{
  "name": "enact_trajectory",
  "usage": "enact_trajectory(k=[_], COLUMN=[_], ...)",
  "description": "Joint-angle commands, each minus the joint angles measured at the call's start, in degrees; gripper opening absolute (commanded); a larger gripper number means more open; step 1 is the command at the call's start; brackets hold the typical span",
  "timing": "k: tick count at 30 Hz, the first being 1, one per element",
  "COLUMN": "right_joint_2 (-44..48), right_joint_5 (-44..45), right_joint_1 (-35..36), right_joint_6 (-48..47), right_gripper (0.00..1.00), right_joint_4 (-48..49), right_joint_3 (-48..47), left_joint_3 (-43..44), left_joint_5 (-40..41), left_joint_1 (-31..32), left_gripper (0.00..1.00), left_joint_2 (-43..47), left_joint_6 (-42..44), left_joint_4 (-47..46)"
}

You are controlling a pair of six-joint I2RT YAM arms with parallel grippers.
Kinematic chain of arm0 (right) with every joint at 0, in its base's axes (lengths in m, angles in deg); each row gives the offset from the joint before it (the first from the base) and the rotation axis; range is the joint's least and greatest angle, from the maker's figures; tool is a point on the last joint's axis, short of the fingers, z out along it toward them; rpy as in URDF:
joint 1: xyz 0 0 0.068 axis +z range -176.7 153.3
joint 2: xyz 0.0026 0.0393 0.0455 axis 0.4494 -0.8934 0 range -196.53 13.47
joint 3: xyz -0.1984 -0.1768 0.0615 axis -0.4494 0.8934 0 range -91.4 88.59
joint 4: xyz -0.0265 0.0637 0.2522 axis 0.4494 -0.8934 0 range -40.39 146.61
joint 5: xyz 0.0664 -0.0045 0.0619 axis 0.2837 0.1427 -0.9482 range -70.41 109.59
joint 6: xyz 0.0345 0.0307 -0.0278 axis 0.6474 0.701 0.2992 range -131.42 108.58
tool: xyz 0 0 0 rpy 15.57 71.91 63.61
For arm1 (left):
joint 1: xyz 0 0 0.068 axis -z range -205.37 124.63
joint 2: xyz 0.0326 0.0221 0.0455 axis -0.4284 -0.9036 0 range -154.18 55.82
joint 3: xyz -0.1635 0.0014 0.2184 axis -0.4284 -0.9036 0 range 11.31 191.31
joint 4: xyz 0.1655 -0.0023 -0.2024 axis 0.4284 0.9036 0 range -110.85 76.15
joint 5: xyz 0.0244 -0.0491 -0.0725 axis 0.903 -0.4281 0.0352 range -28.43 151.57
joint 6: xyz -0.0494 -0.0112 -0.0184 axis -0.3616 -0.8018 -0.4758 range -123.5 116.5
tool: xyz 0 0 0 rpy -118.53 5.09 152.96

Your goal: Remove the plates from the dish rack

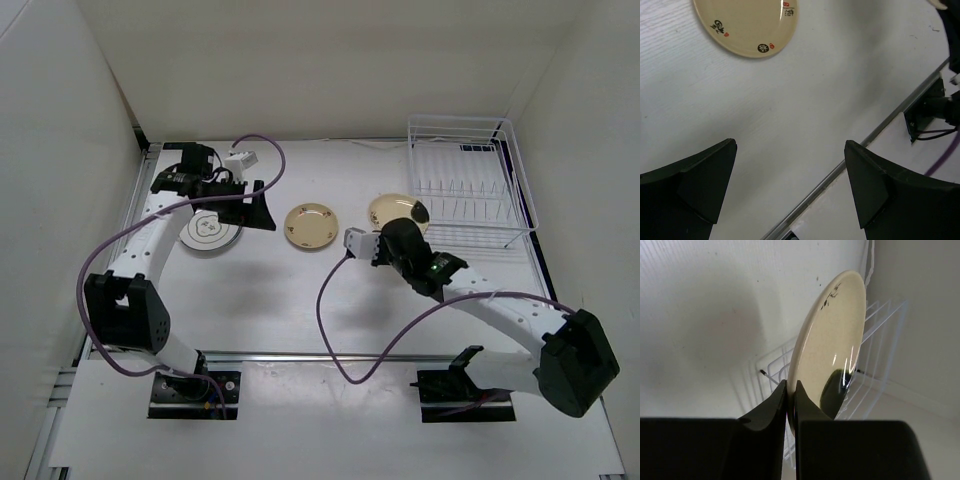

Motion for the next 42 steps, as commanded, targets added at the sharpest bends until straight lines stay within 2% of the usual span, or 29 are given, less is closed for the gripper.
enact_trajectory(k=[1,5,15,20,25,31,36,39,41,42], right_joint_2=[0.88,-0.17,-2.46,-5.53,-9.57,-12.91,-13.97,-15.2,-15.73,-16.43], right_joint_5=[5.17,7.37,7.38,6.85,5.62,4.48,3.96,3.95,3.95,3.95], right_joint_1=[3.01,6.7,16.45,18.84,21.92,24.46,24.99,25.52,26.13,26.13], right_joint_6=[-7.74,-11.61,-7.93,-6.08,-3.54,-3.0,-1.87,-1.86,-1.86,-1.25], right_gripper=[0.0,0.0,0.0,0.0,0.0,0.0,0.0,0.0,0.0,0.0], right_joint_4=[11.11,16.82,14.74,13.41,12.88,12.88,12.88,12.88,12.88,12.88], right_joint_3=[1.82,3.75,0.16,-3.89,-7.84,-10.92,-11.98,-13.2,-13.82,-14.52], left_joint_3=[1.47,3.31,6.91,8.67,9.29,10.34,11.66,11.66,11.66,11.66], left_joint_5=[-5.39,-5.4,-6.98,-6.98,-12.93,-19.53,-21.39,-21.92,-21.92,-21.92], left_joint_1=[0.12,1.17,1.17,1.17,1.7,3.46,3.46,3.46,3.46,3.46], left_gripper=[1.0,1.0,1.0,1.0,0.95,0.95,0.95,0.9,0.82,0.67], left_joint_2=[-0.85,-2.08,-6.21,-8.93,-11.57,-15.26,-16.31,-16.32,-16.32,-16.32], left_joint_6=[-0.89,-0.89,-2.65,-2.65,-2.65,-2.12,-2.12,-2.12,-2.12,-2.12], left_joint_4=[-0.02,-0.02,-0.02,-0.02,0.06,0.68,1.21,1.21,1.21,1.21])
